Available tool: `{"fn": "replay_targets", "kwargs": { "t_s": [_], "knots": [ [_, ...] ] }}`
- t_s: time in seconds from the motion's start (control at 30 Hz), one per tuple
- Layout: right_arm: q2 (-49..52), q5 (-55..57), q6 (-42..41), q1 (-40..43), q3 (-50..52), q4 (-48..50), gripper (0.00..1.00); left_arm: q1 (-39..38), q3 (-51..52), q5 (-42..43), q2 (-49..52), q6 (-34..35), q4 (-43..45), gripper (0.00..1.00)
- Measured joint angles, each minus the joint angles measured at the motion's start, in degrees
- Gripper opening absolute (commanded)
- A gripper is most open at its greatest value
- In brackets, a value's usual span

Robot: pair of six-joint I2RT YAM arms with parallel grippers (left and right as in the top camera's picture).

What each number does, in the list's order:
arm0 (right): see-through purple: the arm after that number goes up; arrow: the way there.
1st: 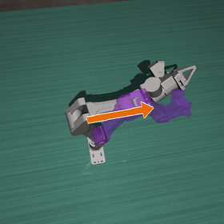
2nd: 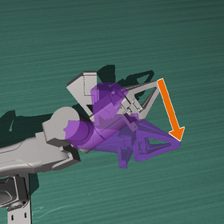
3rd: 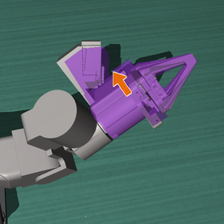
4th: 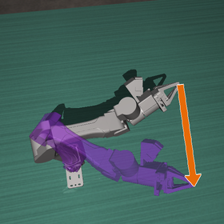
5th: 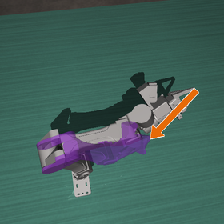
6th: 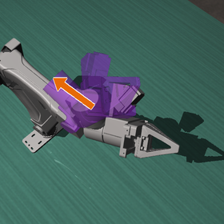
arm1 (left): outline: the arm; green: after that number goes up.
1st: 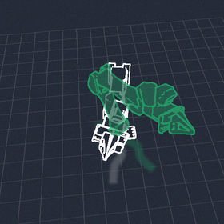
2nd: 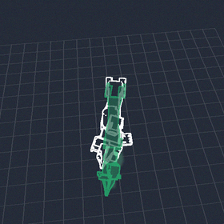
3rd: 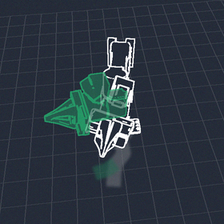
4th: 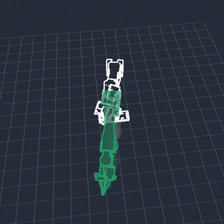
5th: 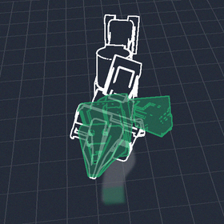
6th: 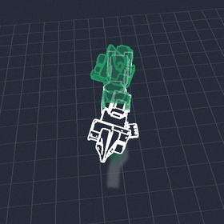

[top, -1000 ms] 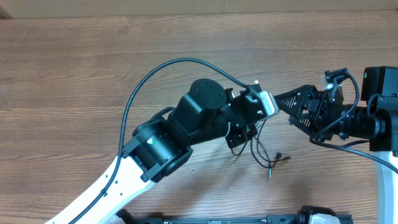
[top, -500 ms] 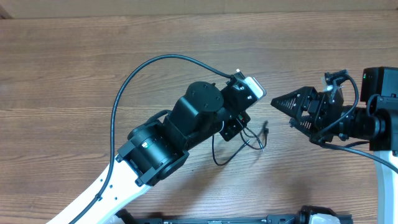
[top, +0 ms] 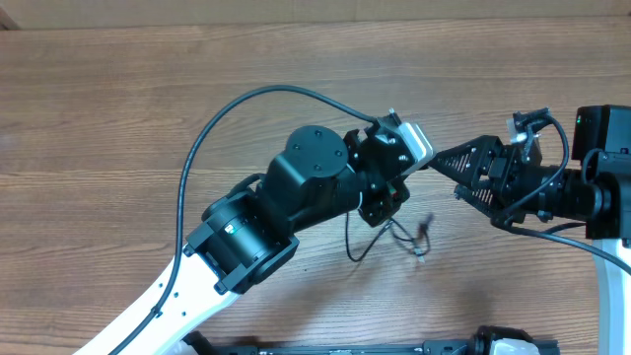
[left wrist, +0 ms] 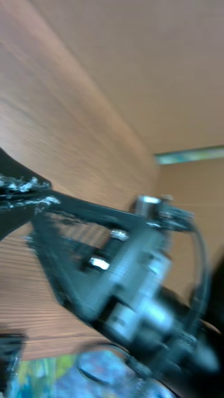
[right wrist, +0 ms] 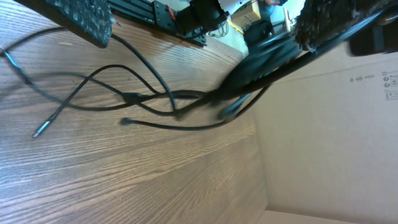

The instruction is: Untangle cables

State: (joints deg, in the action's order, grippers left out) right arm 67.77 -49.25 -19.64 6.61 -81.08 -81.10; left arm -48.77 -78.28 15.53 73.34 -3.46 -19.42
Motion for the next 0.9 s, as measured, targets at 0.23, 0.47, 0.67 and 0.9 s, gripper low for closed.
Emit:
{"fn": "replay_targets", "kwargs": {
  "t_s": [0.23,0.47,0.67,0.9],
  "knots": [
    [0.0,0.0,1.0,0.0,0.0,-0.6,0.92,0.0,0.0,4.7,-0.1,1.5,5.9,0.04],
    [0.0,0.2,2.8,0.0,0.0,-0.9,0.93,0.0,0.0,5.3,-0.1,1.7,6.1,0.04],
    [0.0,0.2,2.9,0.0,0.0,-0.9,0.92,0.0,0.0,6.5,-0.1,1.9,8.3,0.04],
    [0.0,1.2,2.9,0.0,0.0,-2.0,0.93,0.0,0.0,3.8,-0.1,2.1,7.4,0.04]
  ]
}}
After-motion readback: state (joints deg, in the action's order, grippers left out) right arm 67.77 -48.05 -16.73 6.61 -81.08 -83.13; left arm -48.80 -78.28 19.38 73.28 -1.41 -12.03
